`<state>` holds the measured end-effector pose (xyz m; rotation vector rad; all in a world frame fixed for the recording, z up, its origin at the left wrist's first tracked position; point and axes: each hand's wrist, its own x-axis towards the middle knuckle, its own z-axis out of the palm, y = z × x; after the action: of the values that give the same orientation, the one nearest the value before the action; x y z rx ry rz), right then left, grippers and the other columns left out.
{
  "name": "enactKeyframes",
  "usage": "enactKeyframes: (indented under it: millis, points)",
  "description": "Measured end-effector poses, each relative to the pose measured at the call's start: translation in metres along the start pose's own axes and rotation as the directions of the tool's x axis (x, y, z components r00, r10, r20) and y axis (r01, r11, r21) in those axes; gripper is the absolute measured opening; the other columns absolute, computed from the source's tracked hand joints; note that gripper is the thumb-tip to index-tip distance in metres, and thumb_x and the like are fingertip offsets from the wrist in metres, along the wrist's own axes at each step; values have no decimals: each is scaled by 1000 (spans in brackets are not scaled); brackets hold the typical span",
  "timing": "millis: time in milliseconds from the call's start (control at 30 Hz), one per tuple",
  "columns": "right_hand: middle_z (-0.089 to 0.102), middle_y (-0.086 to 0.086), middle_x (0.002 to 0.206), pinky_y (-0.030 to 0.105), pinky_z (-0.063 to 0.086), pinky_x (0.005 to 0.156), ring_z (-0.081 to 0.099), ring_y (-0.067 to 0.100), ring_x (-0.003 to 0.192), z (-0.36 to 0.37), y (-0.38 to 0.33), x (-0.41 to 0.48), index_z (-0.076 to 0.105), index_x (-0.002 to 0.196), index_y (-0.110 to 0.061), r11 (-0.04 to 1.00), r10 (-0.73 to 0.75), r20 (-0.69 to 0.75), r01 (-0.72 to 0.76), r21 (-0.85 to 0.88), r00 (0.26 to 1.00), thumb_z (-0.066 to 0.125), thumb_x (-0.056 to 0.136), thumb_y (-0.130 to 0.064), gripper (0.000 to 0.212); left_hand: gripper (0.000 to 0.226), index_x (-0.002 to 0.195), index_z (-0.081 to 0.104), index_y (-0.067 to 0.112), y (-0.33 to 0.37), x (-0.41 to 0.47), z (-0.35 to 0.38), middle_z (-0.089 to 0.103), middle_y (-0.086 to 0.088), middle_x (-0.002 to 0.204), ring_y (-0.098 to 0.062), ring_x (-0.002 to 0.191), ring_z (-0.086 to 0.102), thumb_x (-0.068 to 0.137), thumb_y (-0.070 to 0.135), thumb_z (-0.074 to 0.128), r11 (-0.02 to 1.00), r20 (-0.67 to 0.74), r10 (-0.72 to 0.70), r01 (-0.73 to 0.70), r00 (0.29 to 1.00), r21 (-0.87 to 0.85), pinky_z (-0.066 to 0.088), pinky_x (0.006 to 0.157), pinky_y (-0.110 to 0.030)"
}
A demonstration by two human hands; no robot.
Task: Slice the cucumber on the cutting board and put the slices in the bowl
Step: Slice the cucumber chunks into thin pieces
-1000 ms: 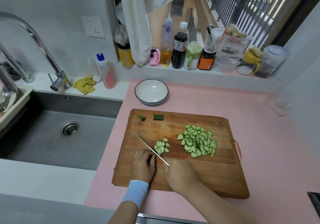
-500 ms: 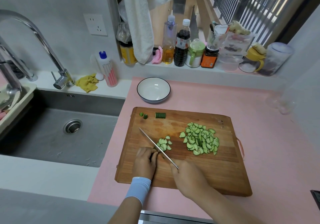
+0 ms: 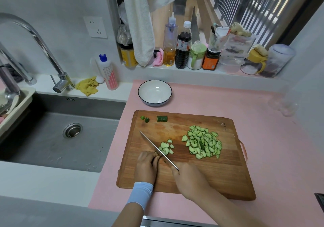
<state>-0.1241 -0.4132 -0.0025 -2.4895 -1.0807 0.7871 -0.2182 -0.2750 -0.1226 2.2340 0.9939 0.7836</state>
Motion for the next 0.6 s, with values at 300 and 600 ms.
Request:
enactKeyframes:
  millis: [300, 600]
  points:
    - [56, -5, 70, 28, 38, 62, 53, 22, 69, 3, -7, 12, 47, 68, -25, 999, 36, 27, -36, 0, 999, 40, 102, -37, 37, 12, 78, 72, 14, 0, -2, -2, 65, 4, 79, -11, 81, 52, 77, 5, 79, 1000, -40, 15, -14, 999, 21, 38, 81, -16]
    - [72, 4, 90, 31, 42, 68, 67, 29, 91, 2, -13, 25, 63, 88, -23, 1000, 22, 40, -22, -9, 999, 42, 102, -39, 31, 12, 83, 70, 15, -1, -4, 1, 66, 6, 84, -14, 85, 54, 78, 15, 80, 999, -34, -27, 28, 999, 28, 43, 83, -24]
